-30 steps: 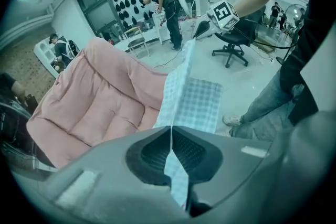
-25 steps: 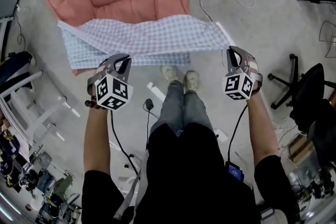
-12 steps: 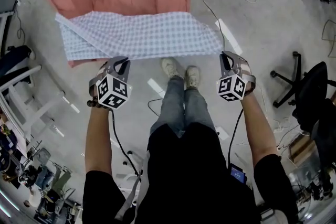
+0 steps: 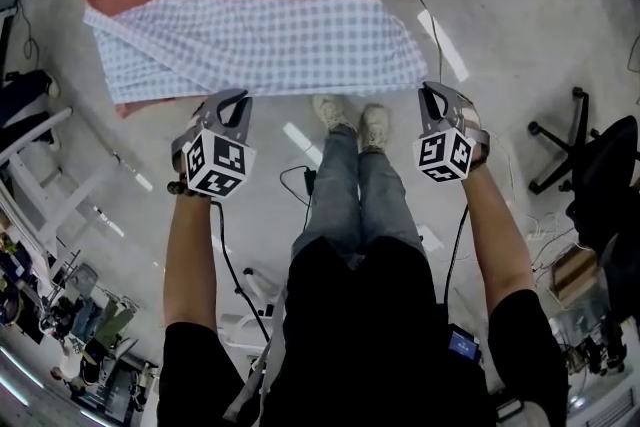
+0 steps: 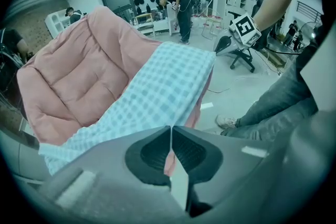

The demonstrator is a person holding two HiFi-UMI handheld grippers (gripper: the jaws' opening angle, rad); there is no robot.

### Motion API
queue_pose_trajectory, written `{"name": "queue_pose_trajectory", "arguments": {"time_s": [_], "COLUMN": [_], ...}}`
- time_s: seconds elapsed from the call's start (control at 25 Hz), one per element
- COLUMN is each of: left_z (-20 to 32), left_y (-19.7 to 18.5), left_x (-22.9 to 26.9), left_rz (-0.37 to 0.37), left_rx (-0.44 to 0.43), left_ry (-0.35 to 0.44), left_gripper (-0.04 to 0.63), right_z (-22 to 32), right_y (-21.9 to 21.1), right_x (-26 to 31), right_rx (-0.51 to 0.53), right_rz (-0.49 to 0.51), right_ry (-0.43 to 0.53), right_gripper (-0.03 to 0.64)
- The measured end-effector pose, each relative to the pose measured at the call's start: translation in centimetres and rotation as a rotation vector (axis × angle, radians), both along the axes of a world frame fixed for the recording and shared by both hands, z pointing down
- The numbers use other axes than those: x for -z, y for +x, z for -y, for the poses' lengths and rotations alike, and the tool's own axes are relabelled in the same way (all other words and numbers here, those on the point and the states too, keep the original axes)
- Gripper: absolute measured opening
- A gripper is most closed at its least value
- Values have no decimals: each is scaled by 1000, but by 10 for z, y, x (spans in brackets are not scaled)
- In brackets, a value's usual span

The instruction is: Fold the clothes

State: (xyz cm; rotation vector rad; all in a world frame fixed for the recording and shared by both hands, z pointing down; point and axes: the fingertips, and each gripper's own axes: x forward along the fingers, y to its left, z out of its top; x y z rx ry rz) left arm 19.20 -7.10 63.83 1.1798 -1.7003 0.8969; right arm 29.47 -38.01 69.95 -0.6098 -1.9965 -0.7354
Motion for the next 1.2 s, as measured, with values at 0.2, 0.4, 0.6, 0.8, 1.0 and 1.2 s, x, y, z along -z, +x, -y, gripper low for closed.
{"name": "queue_pose_trajectory", "arguments": {"time_s": [0.2, 0.4, 0.6, 0.8, 1.0, 1.2], "left_z": [-5, -7, 3, 11, 14, 18], "left_y": [3, 5, 7, 11, 16, 16], "left_x": [-20, -27, -22, -12, 26, 91], "left_rz": [-14, -22, -45, -57, -62, -34], "left_rx": [16, 53, 70, 86, 119, 179], "left_ry": [9, 43, 78, 97, 94, 124], "left_gripper": [18, 38, 176, 285, 328, 329], "right_z": [-18, -32, -31, -22, -9, -5], "right_y": [4, 11, 14, 9, 2, -25], "right_x": [-24, -37, -31, -7, 49, 142], "right_rx": [68, 124, 117, 109, 71, 71], "right_rz": [0, -30, -66, -41, 6, 91], "right_ry": [18, 10, -40, -67, -91, -116], "right_gripper": [14, 59, 164, 189, 190, 189]}}
